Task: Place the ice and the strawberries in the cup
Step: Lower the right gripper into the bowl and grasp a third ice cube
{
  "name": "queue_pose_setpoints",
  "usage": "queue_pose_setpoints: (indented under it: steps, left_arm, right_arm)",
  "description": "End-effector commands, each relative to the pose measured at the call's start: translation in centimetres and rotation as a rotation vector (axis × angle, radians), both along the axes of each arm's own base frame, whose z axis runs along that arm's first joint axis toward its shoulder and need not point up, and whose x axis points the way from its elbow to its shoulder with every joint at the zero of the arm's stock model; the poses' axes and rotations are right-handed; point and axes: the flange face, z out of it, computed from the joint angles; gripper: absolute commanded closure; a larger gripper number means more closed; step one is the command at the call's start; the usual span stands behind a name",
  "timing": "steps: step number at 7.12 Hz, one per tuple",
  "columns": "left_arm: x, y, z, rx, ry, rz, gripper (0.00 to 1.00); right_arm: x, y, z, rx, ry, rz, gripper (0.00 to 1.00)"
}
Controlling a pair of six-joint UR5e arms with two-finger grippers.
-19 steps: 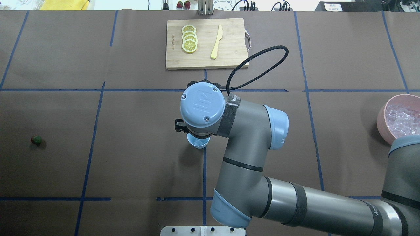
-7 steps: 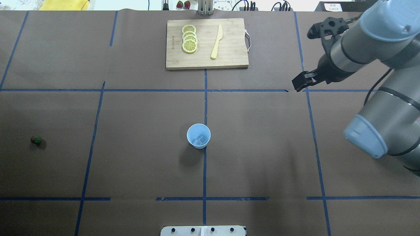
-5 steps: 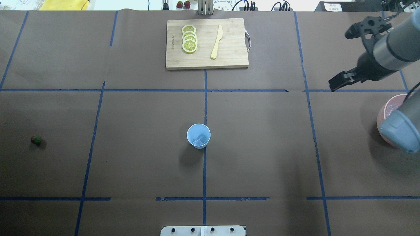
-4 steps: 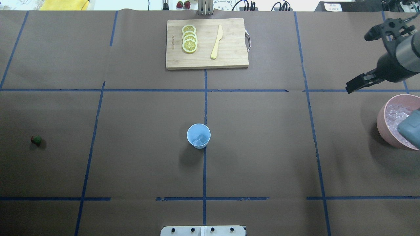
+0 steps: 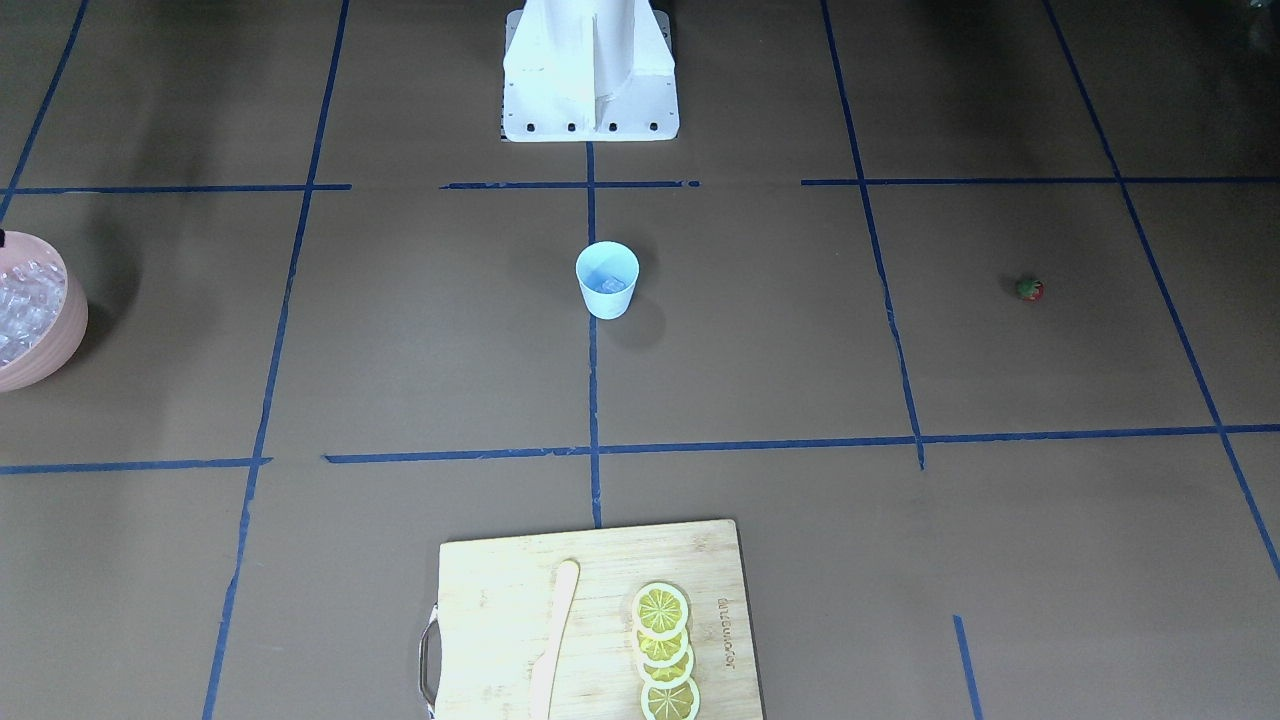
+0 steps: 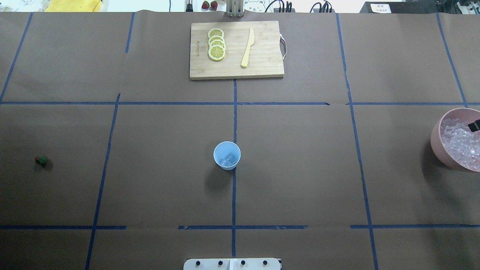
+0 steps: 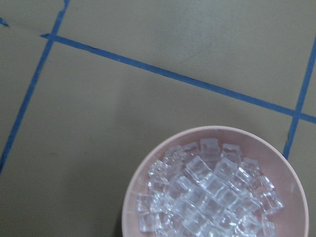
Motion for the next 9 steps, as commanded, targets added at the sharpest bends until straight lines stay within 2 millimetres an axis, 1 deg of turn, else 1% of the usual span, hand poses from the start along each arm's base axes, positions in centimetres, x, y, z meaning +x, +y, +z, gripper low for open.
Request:
queue_pose_setpoints:
  steps: [1, 2, 3, 4, 5, 6, 7, 9]
  left_arm:
    - [0.0, 0.1, 0.0, 0.0, 0.0, 0.0, 0.0]
    - [0.0, 0.1, 0.0, 0.0, 0.0, 0.0, 0.0]
    - [0.0, 0.0, -0.1, 0.001, 0.0, 0.0, 0.0]
    - [0.0, 0.0, -0.1, 0.003, 0.0, 0.0, 0.0]
    - [0.0, 0.1, -0.1, 0.001, 0.0, 0.0, 0.0]
    - [0.0, 0.1, -0.1, 0.001, 0.0, 0.0, 0.0]
    - [0.0, 0.1, -0.1, 0.001, 0.0, 0.0, 0.0]
    - [0.0, 0.0, -0.1, 0.003, 0.0, 0.0, 0.0]
  right_arm:
    - [1.0, 1.3, 6.4, -0.037, -0.042, 0.111, 0.01]
    - [0.7, 1.0, 7.3, -0.062, -0.081, 0.183, 0.02]
    - [-0.3, 1.0, 7.1, -0.095, -0.089, 0.207, 0.05]
    - [-0.7, 1.1, 7.7, -0.107, -0.074, 0.214, 0.08]
    - [-1.5, 1.2, 8.3, -0.121, -0.055, 0.216, 0.11]
    - [-3.0, 1.3, 8.4, -0.118, -0.03, 0.206, 0.12]
    - [-3.7, 1.4, 8.6, -0.111, -0.011, 0.198, 0.13]
    - [-3.6, 1.7, 9.1, -0.116, -0.007, 0.192, 0.16]
